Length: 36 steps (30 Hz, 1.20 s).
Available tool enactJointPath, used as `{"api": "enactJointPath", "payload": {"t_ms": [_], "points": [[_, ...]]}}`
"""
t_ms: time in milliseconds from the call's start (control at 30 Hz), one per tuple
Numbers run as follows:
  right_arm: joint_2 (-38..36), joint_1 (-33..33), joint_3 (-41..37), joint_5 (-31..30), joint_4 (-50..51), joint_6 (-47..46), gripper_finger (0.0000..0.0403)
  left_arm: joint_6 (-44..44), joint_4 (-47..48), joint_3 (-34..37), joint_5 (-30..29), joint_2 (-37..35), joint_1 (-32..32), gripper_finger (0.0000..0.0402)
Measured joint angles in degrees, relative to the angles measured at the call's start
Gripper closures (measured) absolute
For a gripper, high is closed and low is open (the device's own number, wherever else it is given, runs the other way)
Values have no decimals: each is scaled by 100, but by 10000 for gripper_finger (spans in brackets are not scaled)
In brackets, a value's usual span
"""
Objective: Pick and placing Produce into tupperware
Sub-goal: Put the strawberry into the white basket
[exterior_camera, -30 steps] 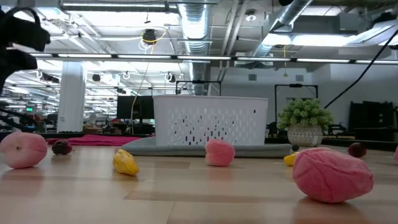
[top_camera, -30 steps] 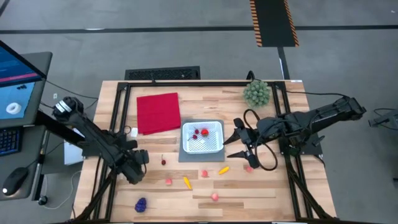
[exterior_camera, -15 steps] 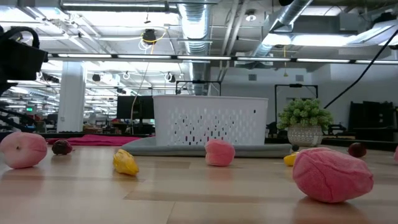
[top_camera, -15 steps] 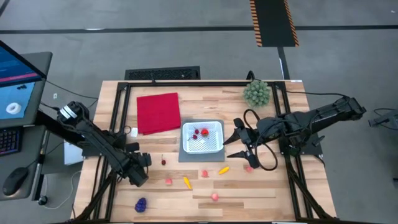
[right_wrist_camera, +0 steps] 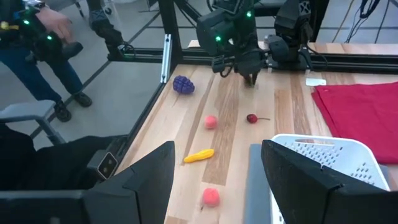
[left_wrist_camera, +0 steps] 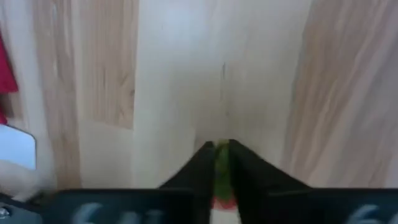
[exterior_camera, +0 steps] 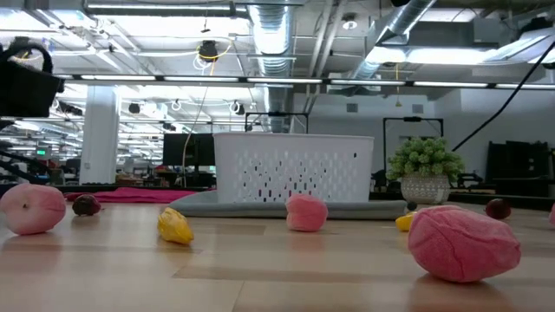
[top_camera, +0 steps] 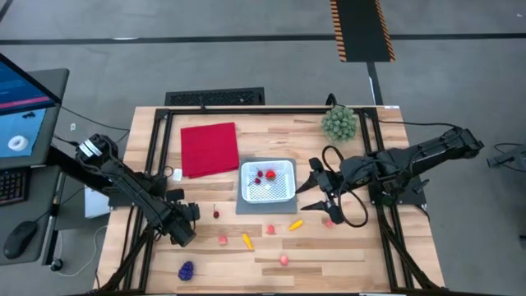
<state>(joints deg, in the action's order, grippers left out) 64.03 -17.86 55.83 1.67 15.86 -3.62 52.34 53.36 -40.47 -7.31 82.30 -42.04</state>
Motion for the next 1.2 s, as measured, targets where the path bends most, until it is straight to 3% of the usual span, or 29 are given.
{"api": "enactJointPath", "payload": {"t_ms": [200,433,567,700,867,933,1133,1200], "points": [[0,-95,0,-4,0,2,138,-33,-142,163,-173,-10,2,400],[0,-78,0,-11,-3,13,138,-309,146,-169,-484,-104,129,401],[0,-79,0,-13,-4,48,138,-400,284,-485,-1162,-330,147,401],[0,-79,0,-14,-7,59,138,-628,190,-757,-2217,-788,162,401],[0,-94,0,-22,-7,61,138,-1175,-685,-809,-3611,-1636,170,401],[0,-120,0,-23,-7,86,138,-1663,-1168,-809,-3898,-1932,223,401],[0,-127,0,-22,-41,219,138,-3402,-3040,-809,-4038,-2404,763,401],[0,-125,0,-23,-98,261,138,-3979,-3616,-809,-3720,-2399,1111,401]]}}
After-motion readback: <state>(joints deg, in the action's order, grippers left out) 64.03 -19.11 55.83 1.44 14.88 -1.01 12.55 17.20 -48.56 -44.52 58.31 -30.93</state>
